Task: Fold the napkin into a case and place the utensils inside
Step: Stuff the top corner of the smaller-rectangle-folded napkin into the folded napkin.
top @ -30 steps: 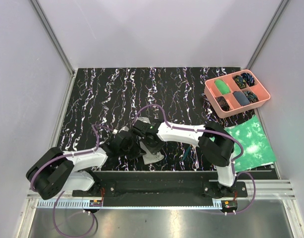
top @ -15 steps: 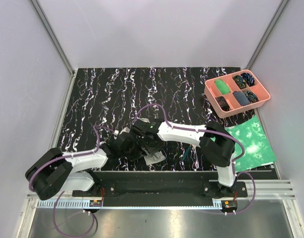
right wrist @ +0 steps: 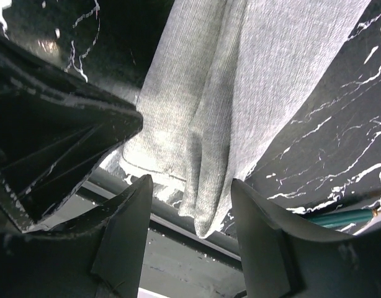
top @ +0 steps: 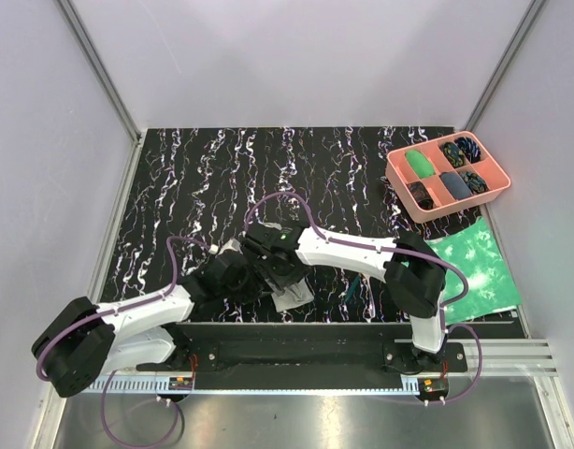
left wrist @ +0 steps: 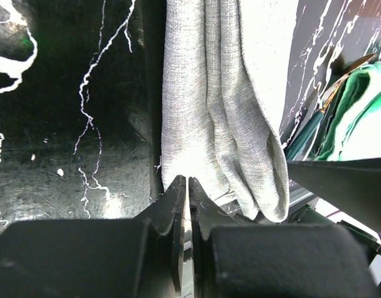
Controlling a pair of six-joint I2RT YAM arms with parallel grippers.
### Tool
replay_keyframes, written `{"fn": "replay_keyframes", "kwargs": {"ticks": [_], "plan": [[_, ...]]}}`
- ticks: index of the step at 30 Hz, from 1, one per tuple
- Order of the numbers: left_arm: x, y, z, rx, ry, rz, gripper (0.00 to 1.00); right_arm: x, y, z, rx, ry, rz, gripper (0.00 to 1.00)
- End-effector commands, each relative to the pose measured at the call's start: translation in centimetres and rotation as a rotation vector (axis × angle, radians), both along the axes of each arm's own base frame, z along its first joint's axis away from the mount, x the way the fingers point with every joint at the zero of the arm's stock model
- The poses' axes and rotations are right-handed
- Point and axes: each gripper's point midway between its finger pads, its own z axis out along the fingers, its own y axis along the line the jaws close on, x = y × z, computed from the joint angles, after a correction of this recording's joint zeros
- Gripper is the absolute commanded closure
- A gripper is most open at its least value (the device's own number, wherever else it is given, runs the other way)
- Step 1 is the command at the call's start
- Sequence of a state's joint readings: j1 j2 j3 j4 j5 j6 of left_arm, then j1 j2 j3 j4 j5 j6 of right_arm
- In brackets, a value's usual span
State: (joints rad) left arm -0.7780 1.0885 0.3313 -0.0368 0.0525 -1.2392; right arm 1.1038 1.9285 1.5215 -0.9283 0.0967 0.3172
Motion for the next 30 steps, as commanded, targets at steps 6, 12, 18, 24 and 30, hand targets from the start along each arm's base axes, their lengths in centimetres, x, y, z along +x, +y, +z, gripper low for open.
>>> {"fn": "replay_keyframes", "kwargs": {"ticks": [6,12,18,24,30], "plan": [[-0.3,-1.0,0.0,-0.039,0.015,-0.028,0.94,-0.7,0.3,0.5,-0.001,-0.007,0.038,0.49],[-0.6,-1.0,-0.2,-0.045,0.024,-0.026,0.94,-1.2,0.2,-1.1,-0.009,0.02,0.045,0.6],[-0.6,-1.1,0.1,-0.057,0.018,-0.025,0.95,-1.6,0.3,-2.4,-0.018,0.043,0.058,0.6],[-0.8,-1.2,0.0,-0.057,0.025,-0.025,0.95,-1.8,0.0,-3.6,-0.045,0.048,0.061,0.61],[-0.9,-1.3,-0.2,-0.065,0.032,-0.025,0.95,-1.4,-0.6,-4.8,-0.092,0.019,0.053,0.69]]}}
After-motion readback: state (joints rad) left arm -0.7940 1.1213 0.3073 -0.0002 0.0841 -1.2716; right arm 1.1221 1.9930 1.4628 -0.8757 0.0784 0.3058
